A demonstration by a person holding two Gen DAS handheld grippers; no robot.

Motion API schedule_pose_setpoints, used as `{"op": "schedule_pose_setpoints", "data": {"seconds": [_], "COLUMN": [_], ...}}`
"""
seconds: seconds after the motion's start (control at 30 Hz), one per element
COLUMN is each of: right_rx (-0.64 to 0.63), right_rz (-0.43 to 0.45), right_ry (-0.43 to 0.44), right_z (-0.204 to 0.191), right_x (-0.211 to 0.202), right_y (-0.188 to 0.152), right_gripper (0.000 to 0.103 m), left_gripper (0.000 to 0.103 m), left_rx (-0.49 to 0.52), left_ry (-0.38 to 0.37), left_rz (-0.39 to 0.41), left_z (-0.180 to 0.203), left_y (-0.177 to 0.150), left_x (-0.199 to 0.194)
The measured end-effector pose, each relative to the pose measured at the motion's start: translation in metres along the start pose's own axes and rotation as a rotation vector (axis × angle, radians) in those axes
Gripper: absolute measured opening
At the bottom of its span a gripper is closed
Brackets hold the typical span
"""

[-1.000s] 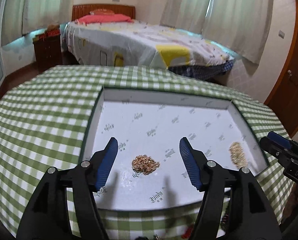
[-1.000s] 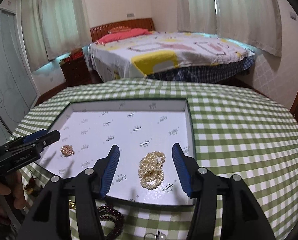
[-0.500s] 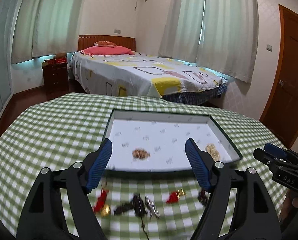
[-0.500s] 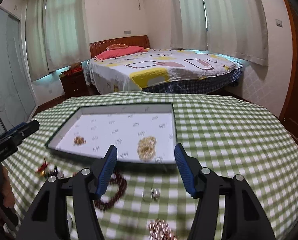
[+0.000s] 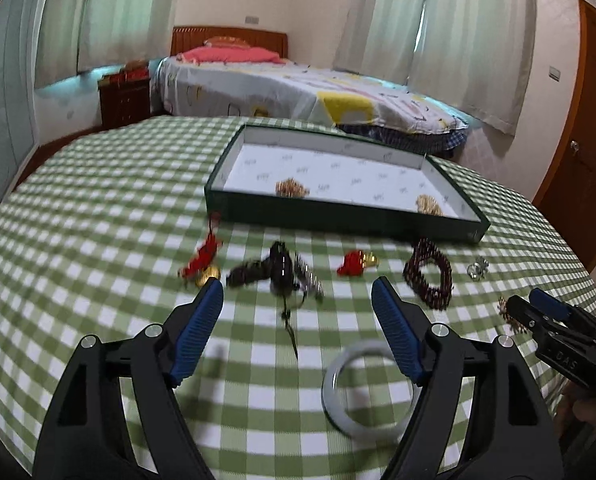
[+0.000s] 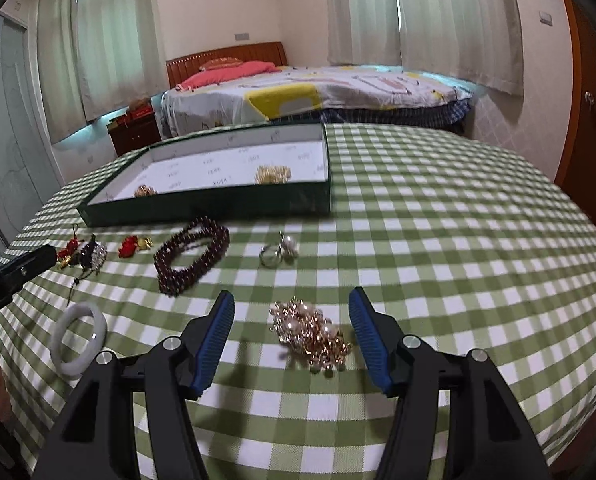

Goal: Organize jewelry
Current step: 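Withdraw both open grippers from the box back over the table, then grasp the gold pearl brooch with the right gripper while the left gripper grasps the white jade bangle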

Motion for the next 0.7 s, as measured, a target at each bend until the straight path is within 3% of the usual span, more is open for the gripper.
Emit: {"op": "schedule_pose_setpoints", "data": {"seconds": [0.37,0.7], "right_rx": [0.006,-0.044], "right_rz": [-0.049,-0.046], "right_ry": [-0.022,-0.050], "right_z": [0.008,0.003], "right_x": [0.009,0.006], "right_y": [-0.011,-0.014], "right_gripper": [0.058,0.034], "left_gripper": [0.077,0.077], "left_rx": [0.026,0.025], "left_ry": [-0.013,-0.031], "left_rz": [-0.039,-0.071], "left_z": [0.013,0.018], "left_y": [-0.017,-0.026], "left_x": [0.005,0.010]}}
Point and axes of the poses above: each gripper's, at about its wrist camera, not at the fingertips, and x roughly the way its jaws point, z to its right, y to its top, the point moved 7 cm from there along x, roughly the way its jaws point, and after that the axes turned 4 degrees about y, right-handed, at the moved point
